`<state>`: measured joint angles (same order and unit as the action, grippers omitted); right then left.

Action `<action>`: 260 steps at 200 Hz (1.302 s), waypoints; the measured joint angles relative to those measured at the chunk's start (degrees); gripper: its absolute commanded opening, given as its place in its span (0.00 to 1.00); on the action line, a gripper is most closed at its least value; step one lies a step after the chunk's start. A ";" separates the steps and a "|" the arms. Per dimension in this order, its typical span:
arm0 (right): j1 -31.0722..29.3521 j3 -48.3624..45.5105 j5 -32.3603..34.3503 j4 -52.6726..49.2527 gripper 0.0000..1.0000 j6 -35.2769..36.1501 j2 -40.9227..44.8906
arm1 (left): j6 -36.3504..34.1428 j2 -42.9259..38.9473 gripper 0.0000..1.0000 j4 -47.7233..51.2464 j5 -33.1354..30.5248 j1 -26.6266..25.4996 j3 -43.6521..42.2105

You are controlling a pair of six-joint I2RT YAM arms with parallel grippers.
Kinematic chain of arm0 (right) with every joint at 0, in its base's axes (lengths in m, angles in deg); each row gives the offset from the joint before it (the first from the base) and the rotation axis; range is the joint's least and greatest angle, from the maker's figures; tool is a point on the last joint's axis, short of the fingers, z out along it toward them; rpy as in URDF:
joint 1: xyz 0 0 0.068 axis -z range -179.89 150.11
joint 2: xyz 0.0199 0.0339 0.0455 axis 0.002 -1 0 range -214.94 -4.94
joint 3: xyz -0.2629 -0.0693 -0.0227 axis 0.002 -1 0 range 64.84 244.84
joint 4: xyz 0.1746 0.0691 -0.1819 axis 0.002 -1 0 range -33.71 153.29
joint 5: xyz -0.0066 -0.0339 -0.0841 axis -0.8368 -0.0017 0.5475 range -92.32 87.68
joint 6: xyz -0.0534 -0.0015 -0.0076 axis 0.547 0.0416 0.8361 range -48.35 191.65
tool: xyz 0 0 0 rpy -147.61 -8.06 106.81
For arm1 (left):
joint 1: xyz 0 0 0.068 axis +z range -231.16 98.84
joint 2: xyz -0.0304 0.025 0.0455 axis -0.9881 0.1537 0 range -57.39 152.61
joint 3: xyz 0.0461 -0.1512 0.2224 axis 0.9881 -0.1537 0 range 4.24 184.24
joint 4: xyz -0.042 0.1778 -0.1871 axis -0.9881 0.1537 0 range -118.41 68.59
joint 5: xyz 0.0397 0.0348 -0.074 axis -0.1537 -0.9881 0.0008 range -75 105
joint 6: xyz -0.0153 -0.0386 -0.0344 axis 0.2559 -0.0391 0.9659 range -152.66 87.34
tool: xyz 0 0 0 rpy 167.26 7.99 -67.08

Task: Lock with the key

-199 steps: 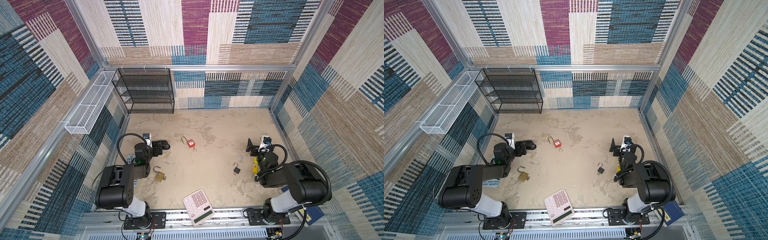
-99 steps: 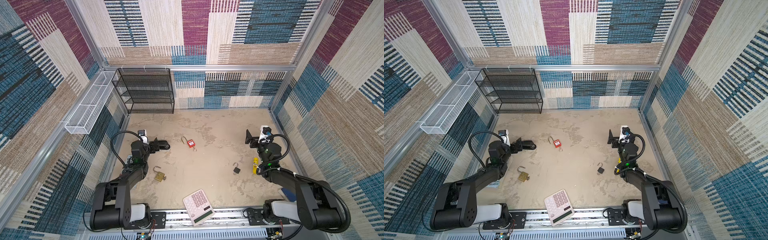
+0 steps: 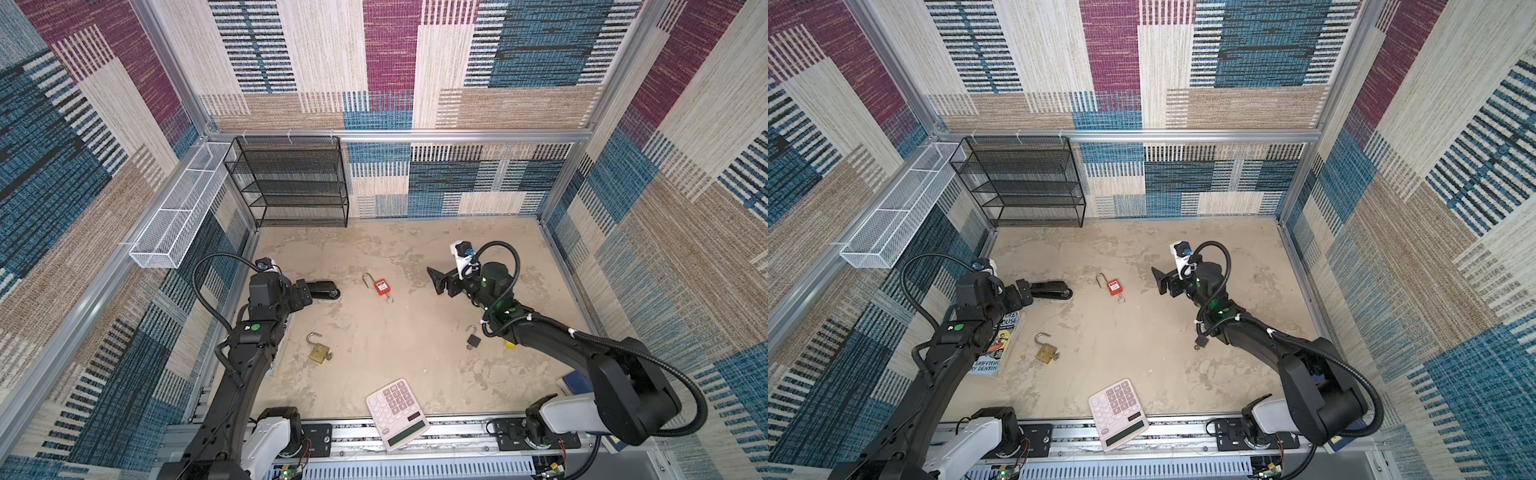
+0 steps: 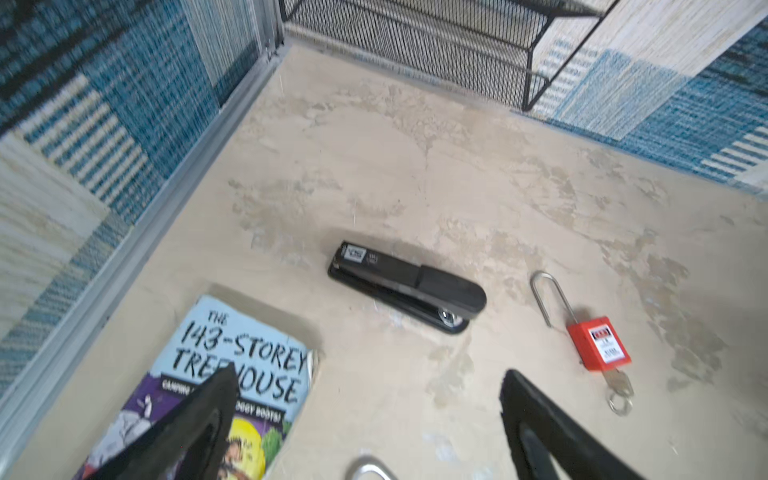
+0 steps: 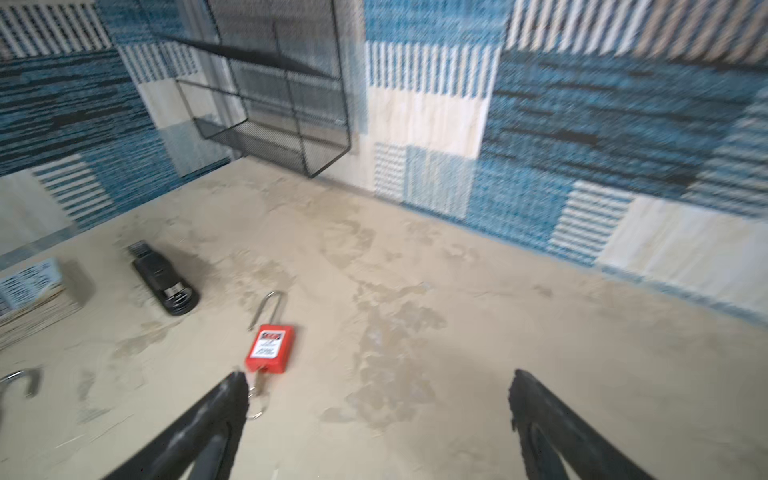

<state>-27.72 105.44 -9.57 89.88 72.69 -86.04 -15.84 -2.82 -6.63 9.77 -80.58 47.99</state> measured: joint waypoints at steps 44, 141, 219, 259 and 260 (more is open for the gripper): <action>-14.95 2.49 -4.83 -3.23 0.99 1.31 -9.42 | 6.34 -4.76 0.99 16.70 2.64 -0.70 1.92; -31.63 14.69 -13.51 5.70 0.99 9.66 -32.17 | 12.48 -3.30 0.99 35.67 9.66 3.19 9.99; -33.94 26.58 -14.82 3.87 0.99 15.67 -43.85 | 16.22 0.66 1.00 30.86 28.85 22.49 3.63; -34.49 31.47 -16.24 1.46 0.99 15.93 -47.76 | 16.11 1.36 0.99 29.81 32.83 26.69 2.62; -34.53 31.63 -16.26 1.40 0.99 15.91 -47.89 | 16.11 1.36 0.99 29.81 32.87 26.75 2.62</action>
<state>-62.26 137.07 -25.83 91.28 88.60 -133.93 0.27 -1.47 23.18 42.64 -53.83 50.61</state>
